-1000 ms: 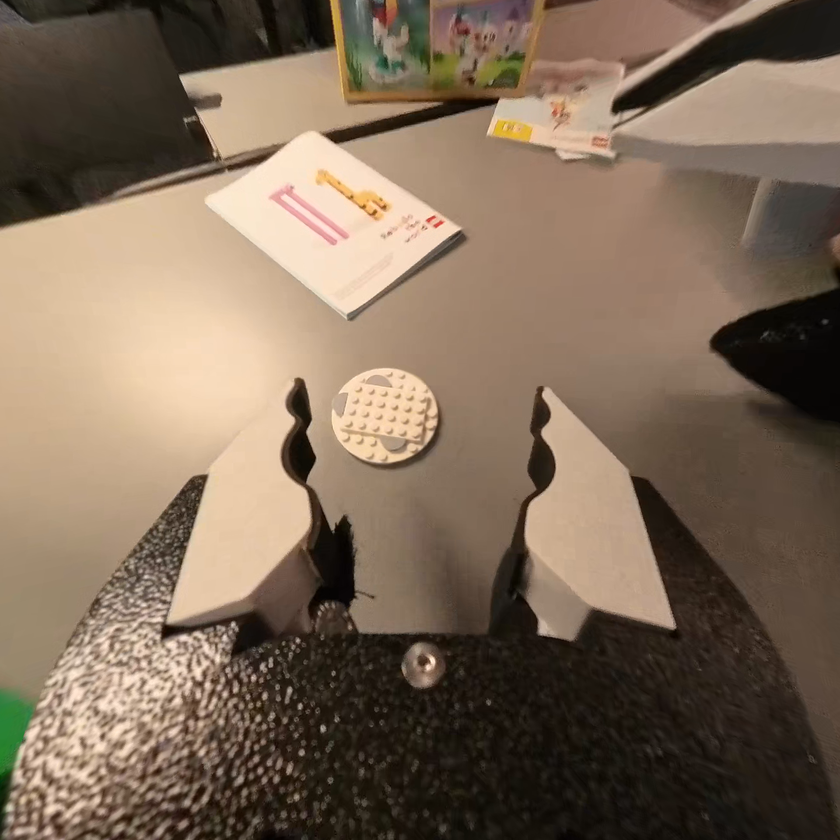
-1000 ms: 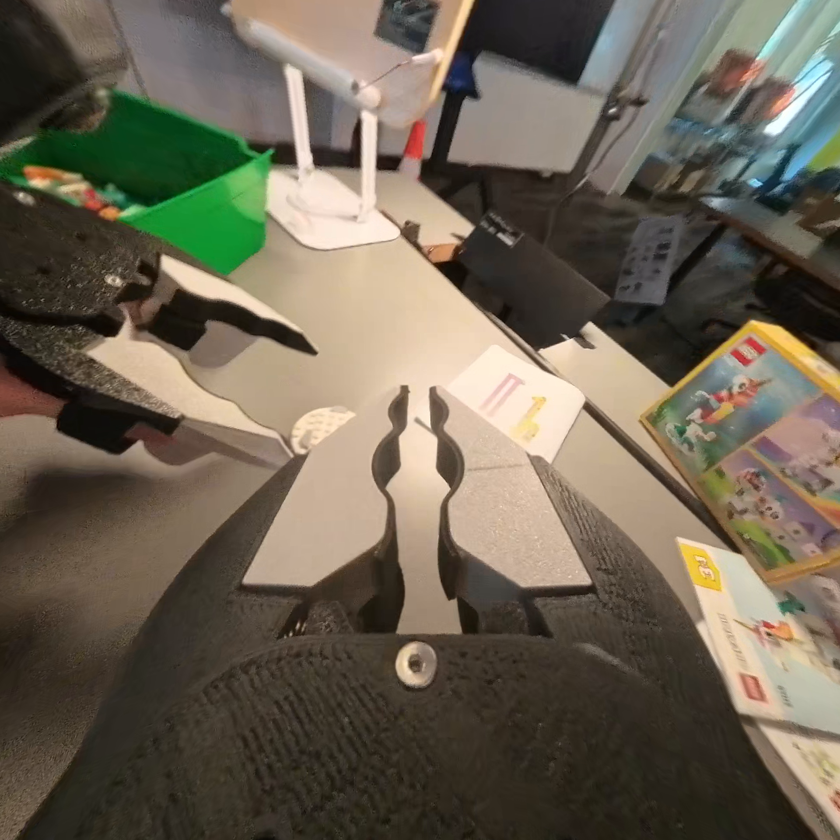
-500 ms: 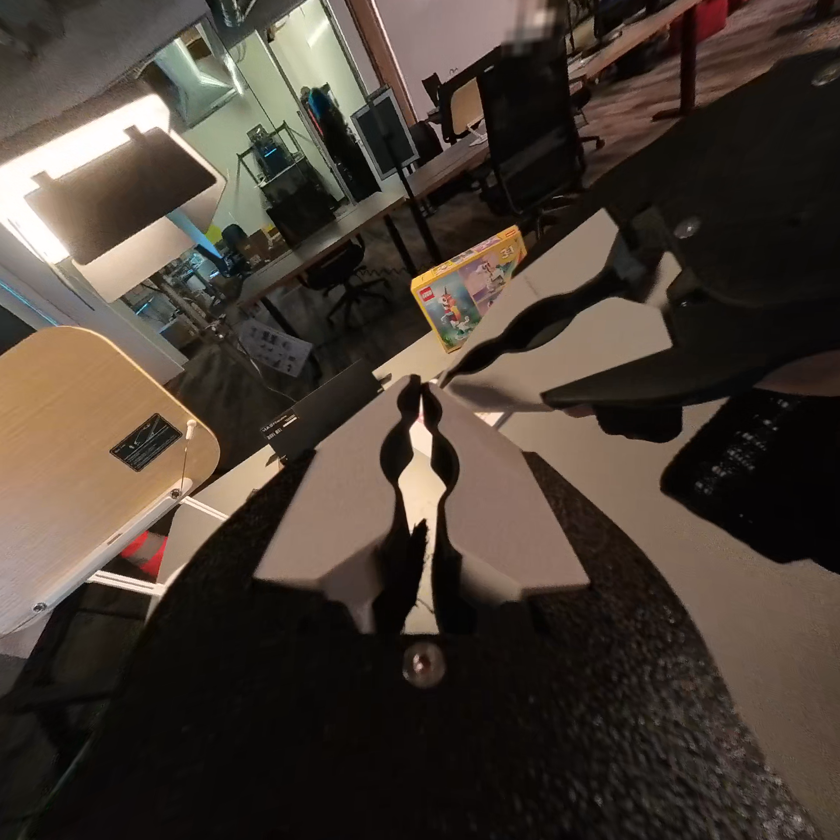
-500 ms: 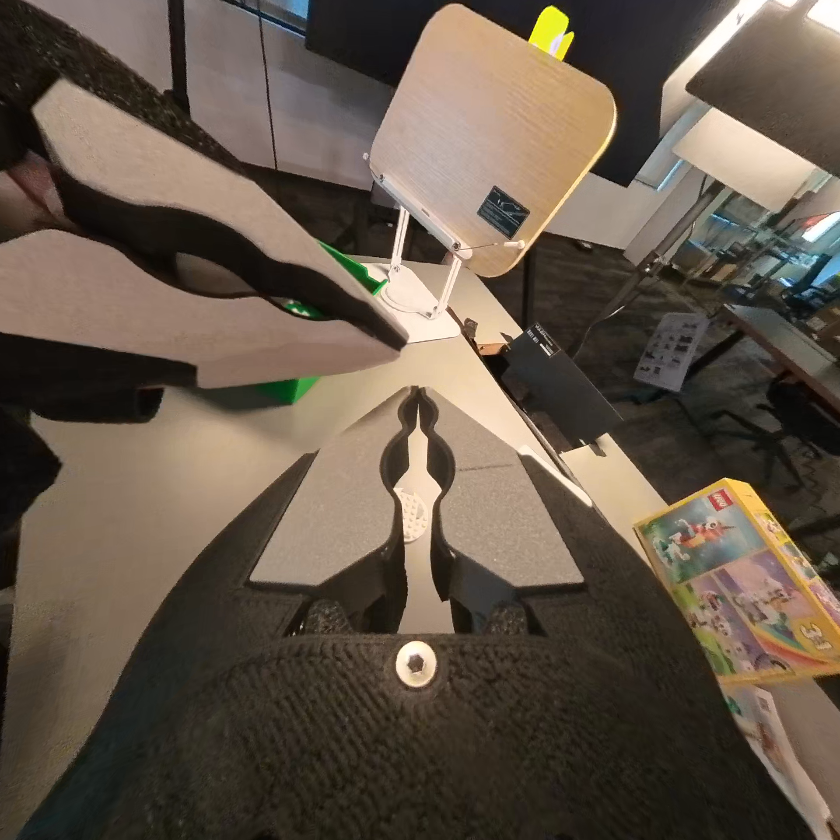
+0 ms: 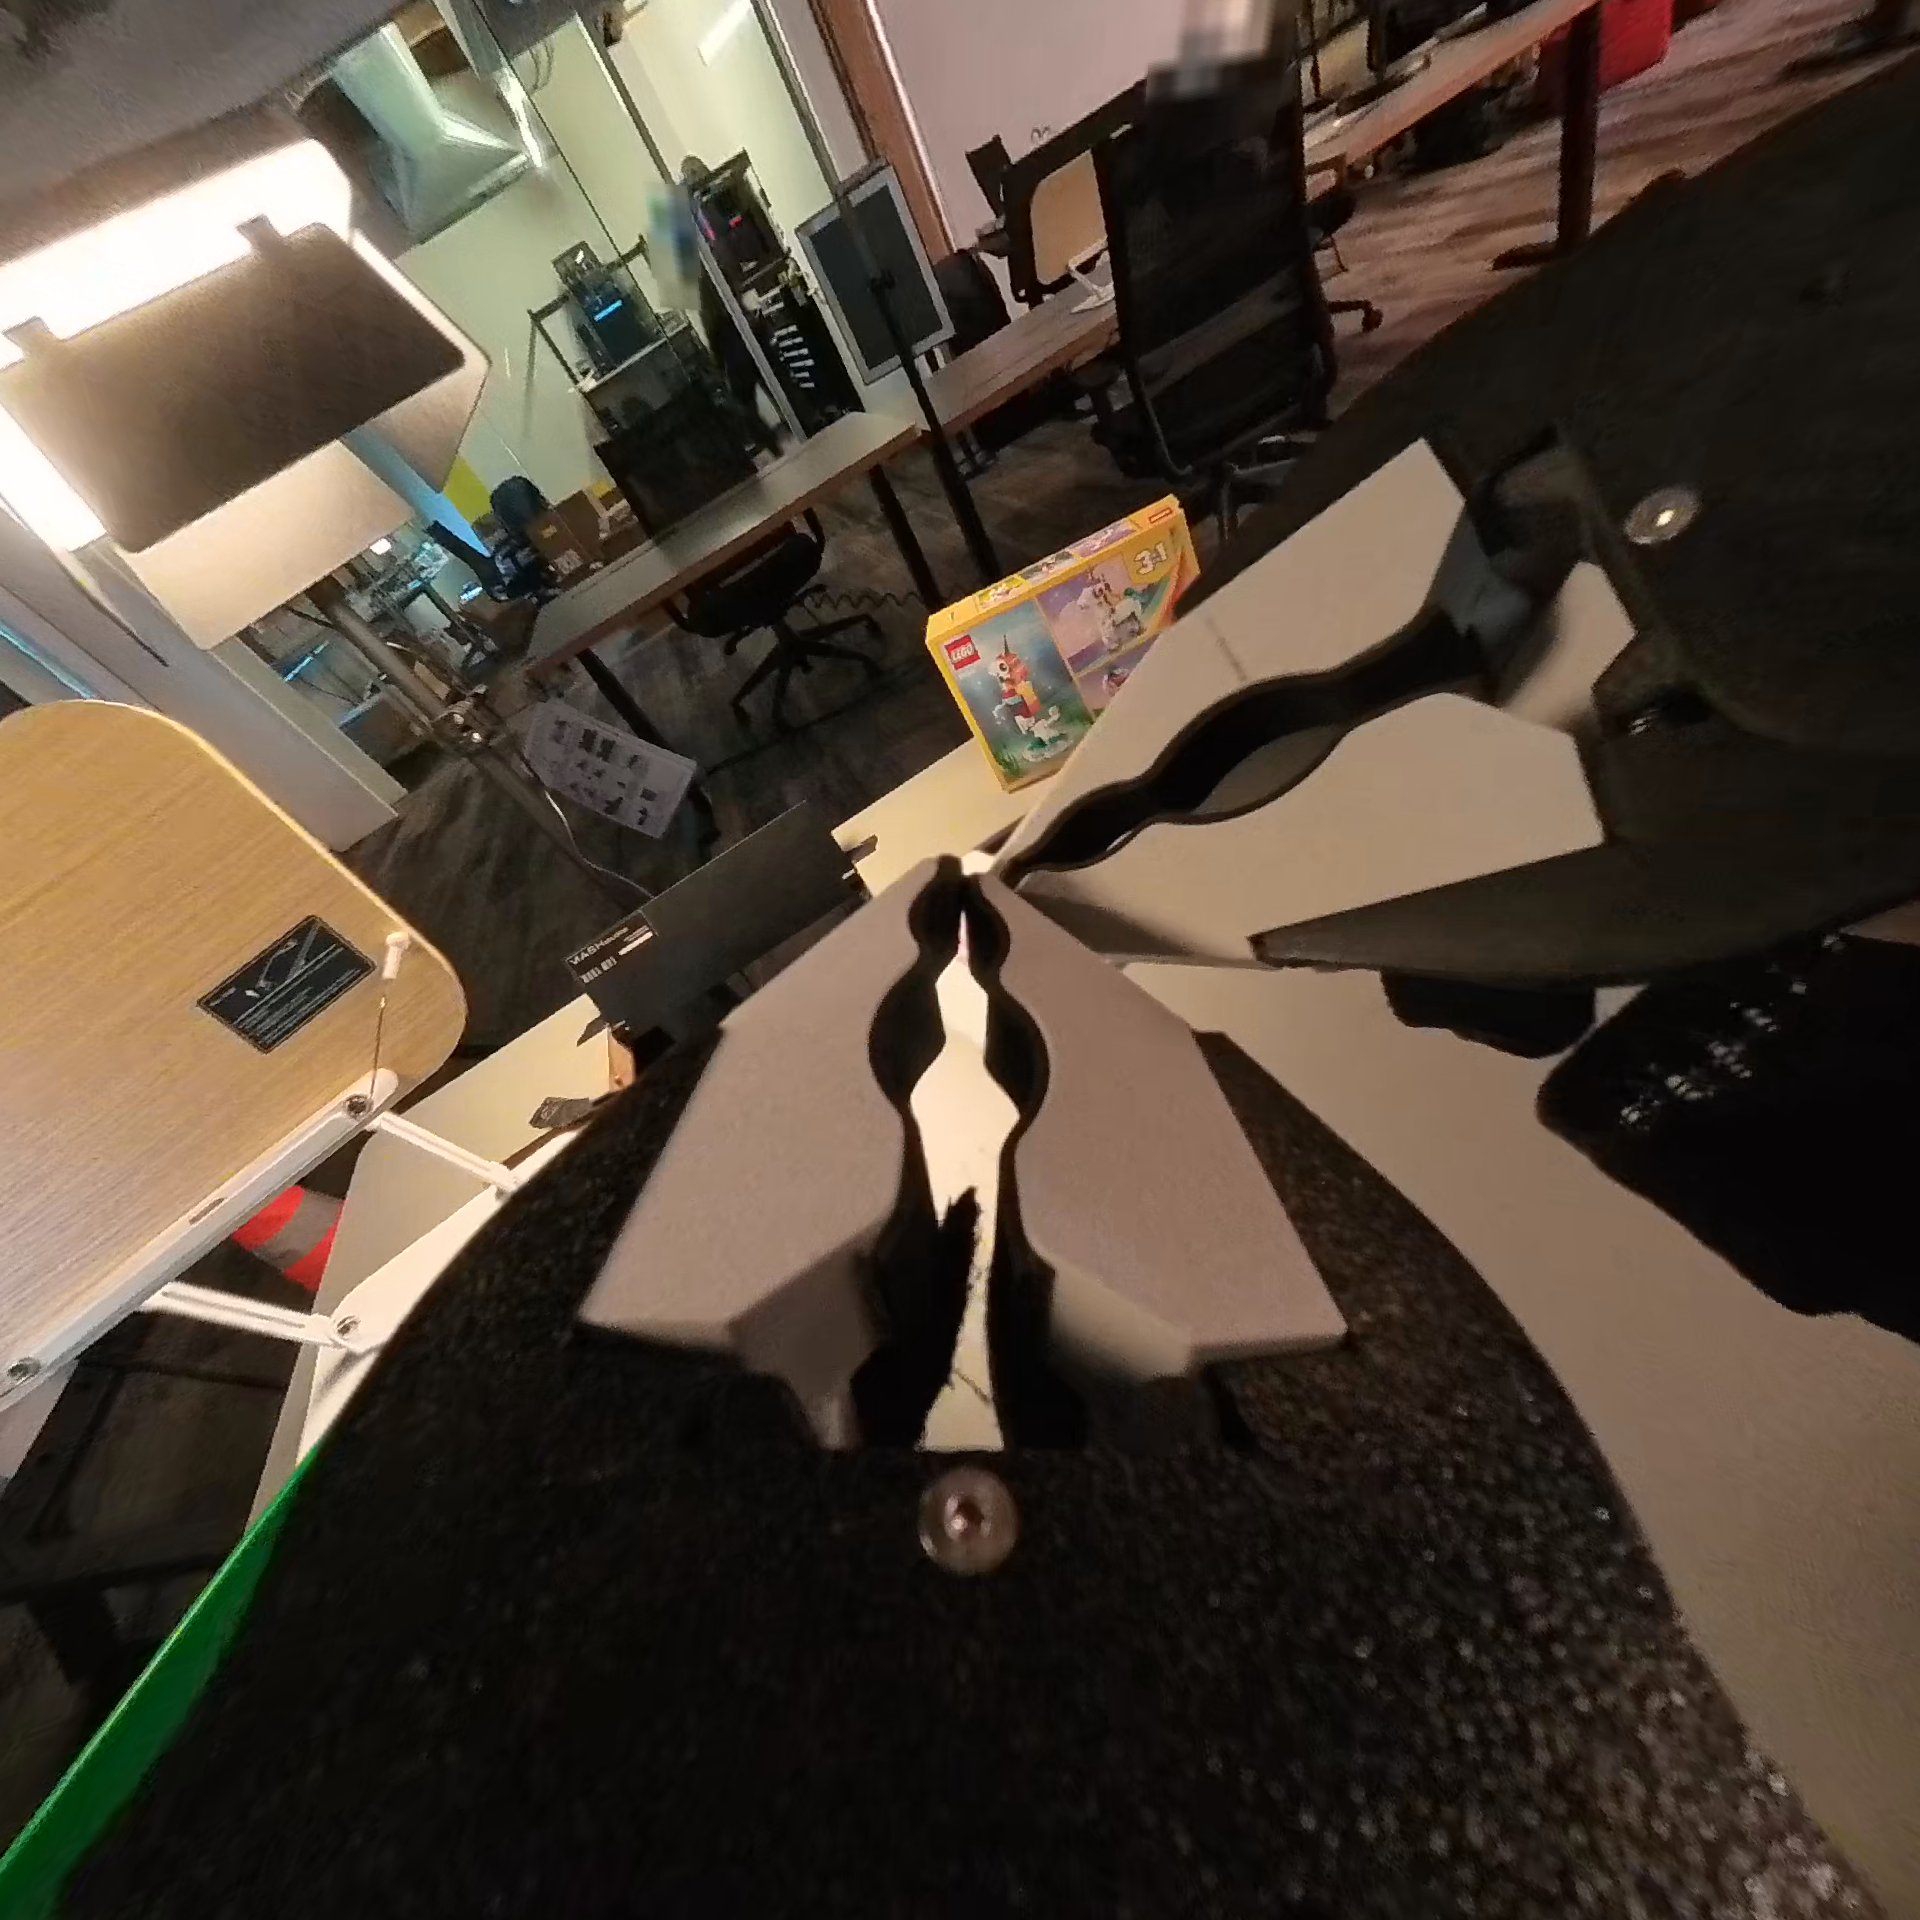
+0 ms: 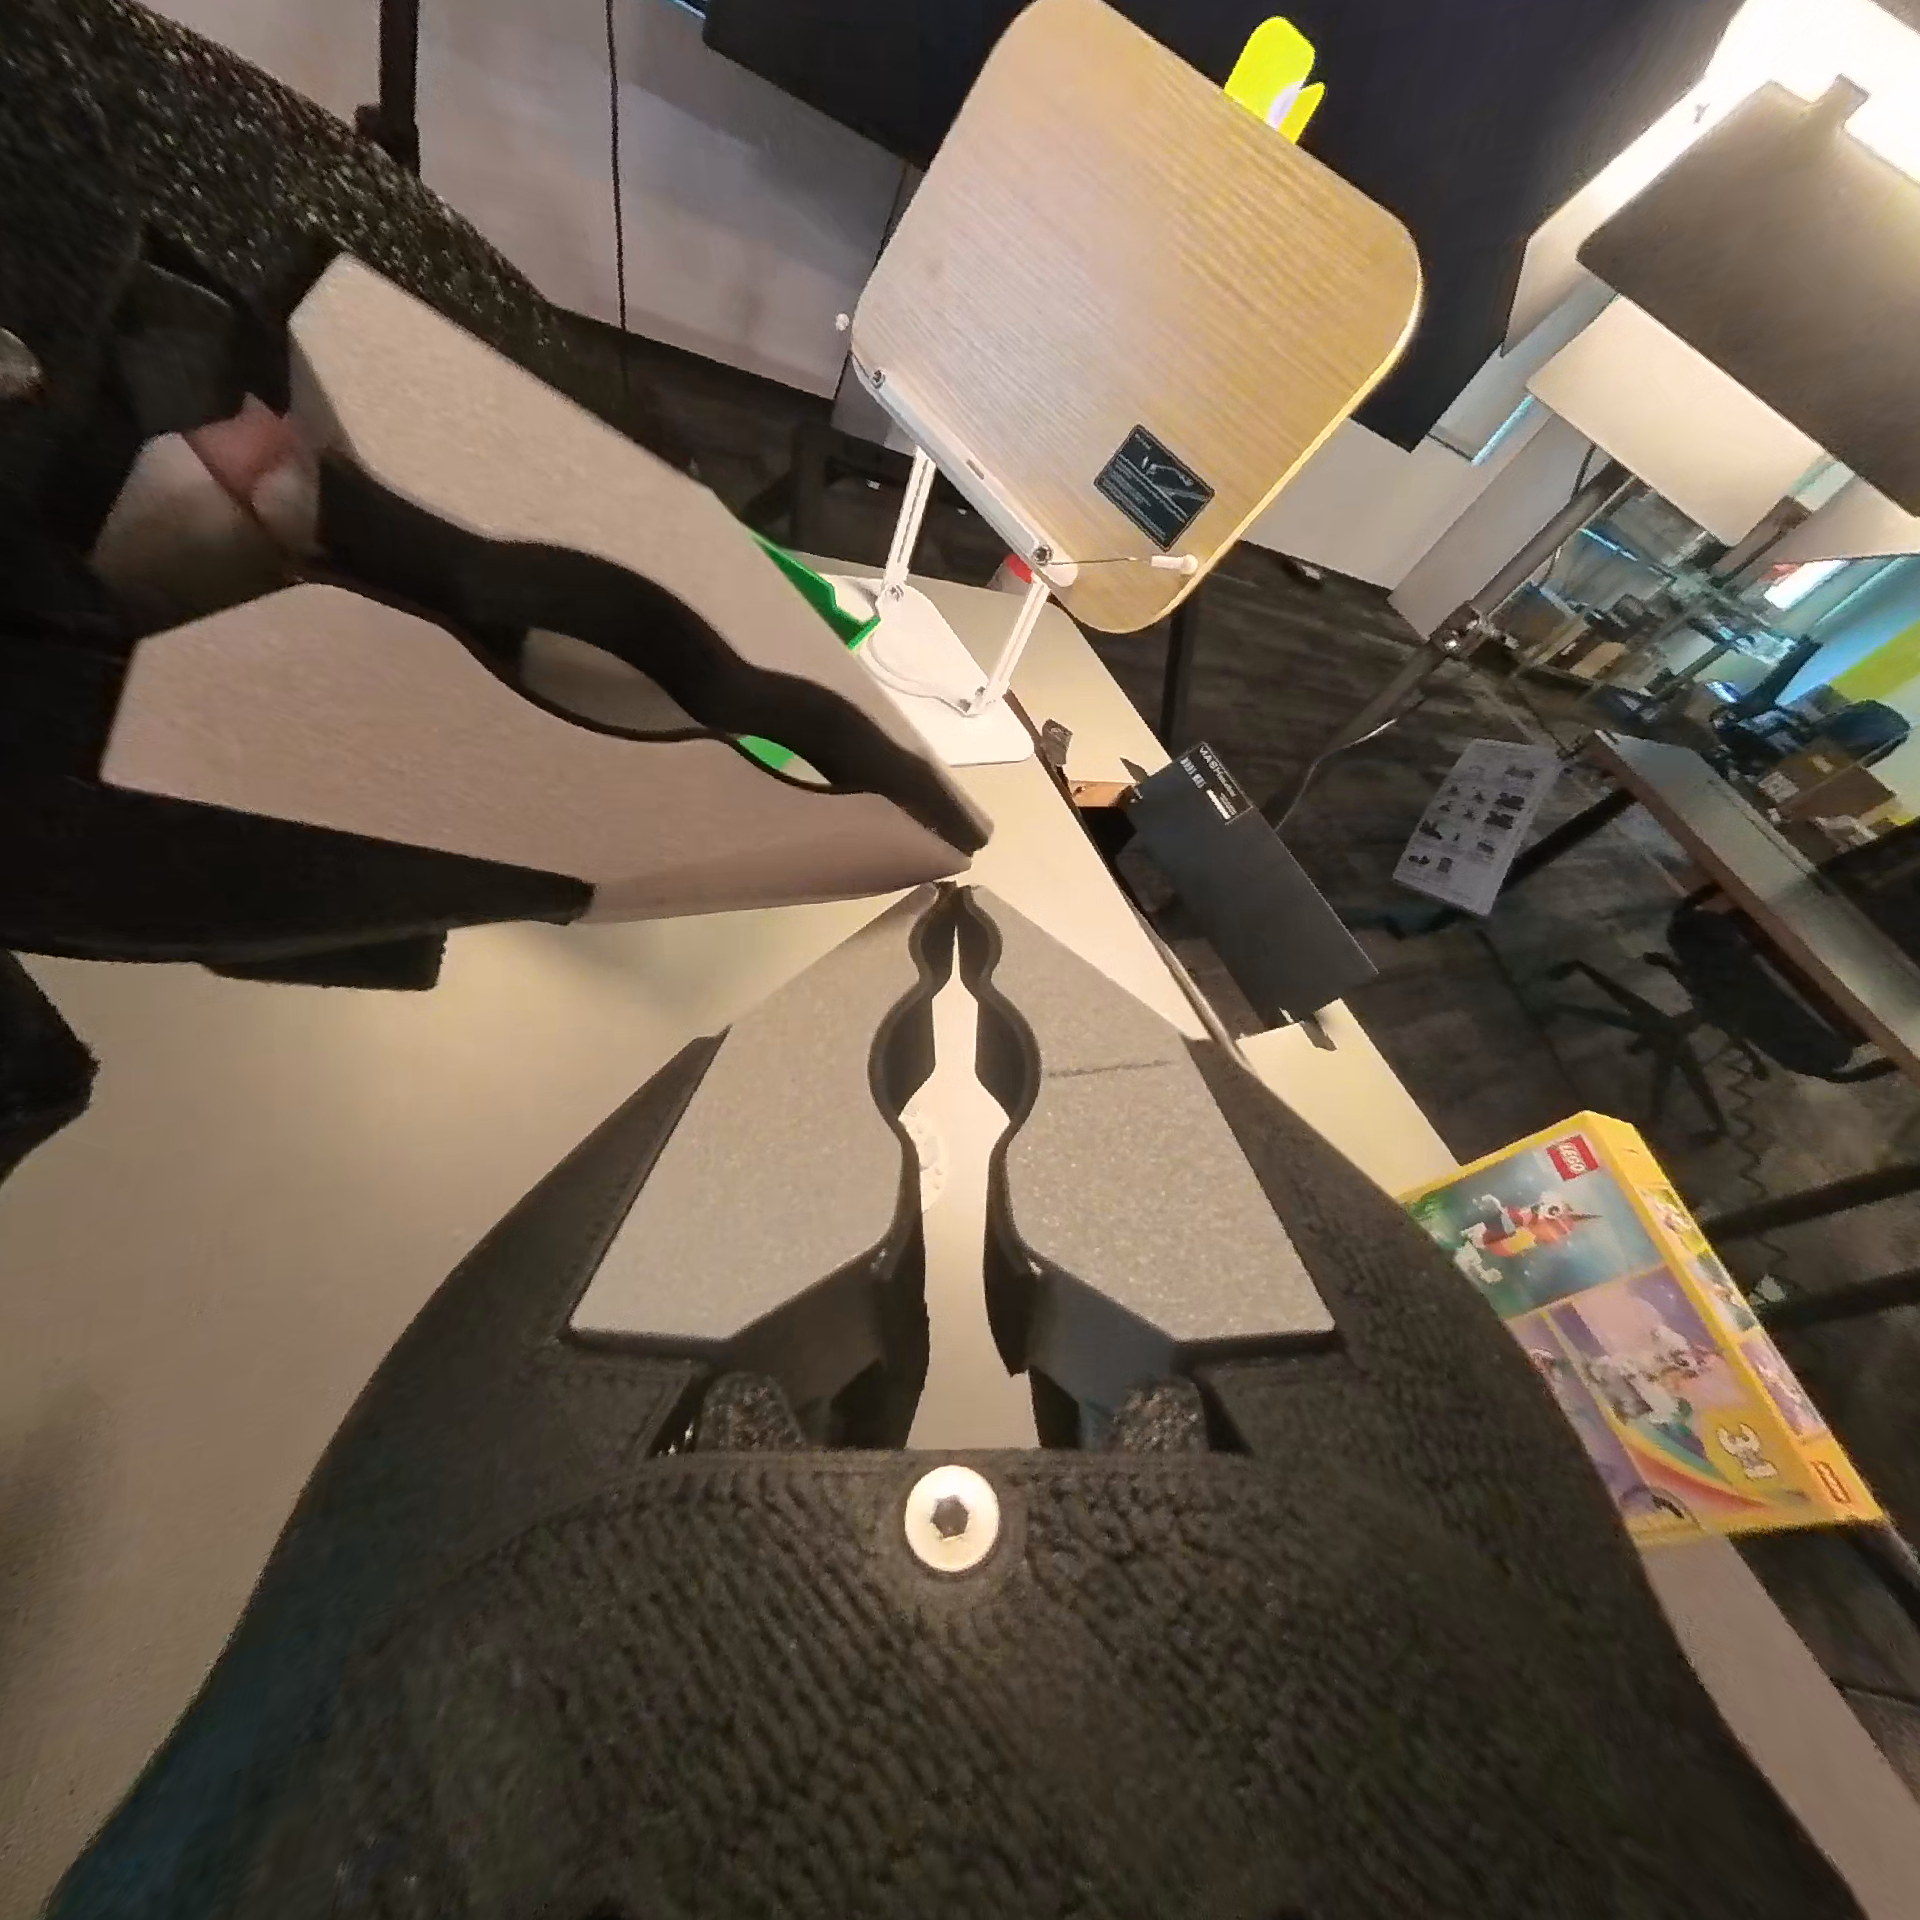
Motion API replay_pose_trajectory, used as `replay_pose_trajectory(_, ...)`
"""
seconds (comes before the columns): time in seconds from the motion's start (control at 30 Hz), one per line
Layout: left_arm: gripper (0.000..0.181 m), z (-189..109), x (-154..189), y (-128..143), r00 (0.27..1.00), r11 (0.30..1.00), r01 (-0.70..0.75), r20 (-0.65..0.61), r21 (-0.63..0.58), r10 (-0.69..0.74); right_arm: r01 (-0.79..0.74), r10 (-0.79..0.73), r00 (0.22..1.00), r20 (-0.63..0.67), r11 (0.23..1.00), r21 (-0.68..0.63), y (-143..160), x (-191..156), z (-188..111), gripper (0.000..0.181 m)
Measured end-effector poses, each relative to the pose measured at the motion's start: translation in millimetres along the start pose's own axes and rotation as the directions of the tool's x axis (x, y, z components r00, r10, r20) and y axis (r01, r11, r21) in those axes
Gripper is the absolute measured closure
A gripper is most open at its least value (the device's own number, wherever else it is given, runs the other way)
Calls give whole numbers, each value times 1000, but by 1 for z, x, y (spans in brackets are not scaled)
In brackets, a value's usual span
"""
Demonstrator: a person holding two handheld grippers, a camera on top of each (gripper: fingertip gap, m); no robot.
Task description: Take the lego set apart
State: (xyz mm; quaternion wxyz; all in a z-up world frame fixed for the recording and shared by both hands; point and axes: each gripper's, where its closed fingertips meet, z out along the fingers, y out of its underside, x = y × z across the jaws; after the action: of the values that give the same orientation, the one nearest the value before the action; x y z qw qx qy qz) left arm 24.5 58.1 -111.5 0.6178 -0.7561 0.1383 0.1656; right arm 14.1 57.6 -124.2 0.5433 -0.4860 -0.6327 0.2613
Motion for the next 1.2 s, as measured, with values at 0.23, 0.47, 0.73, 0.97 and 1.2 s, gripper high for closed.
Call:
replay_pose_trajectory(0.23,181,-7,-9,-10,997,998,32,72,62,-36,20,-17,998,-65,999,47,-9,7,-7,181)
replay_pose_trajectory(0.47,170,0,-9,-7,994,998,47,91,46,-51,-3,9,995,-102,998,64,-7,19,-9,180)
replay_pose_trajectory(0.73,156,2,-11,-11,991,995,52,115,79,-61,35,-26,988,-153,998,60,-4,25,-6,169)
replay_pose_trajectory(0.97,147,0,-25,-11,976,996,-4,216,93,-16,51,-37,985,-168,995,81,-7,25,-5,164)
replay_pose_trajectory(1.2,124,-5,-40,-17,954,987,6,296,163,-55,19,9,980,-200,990,139,-16,30,-7,145)
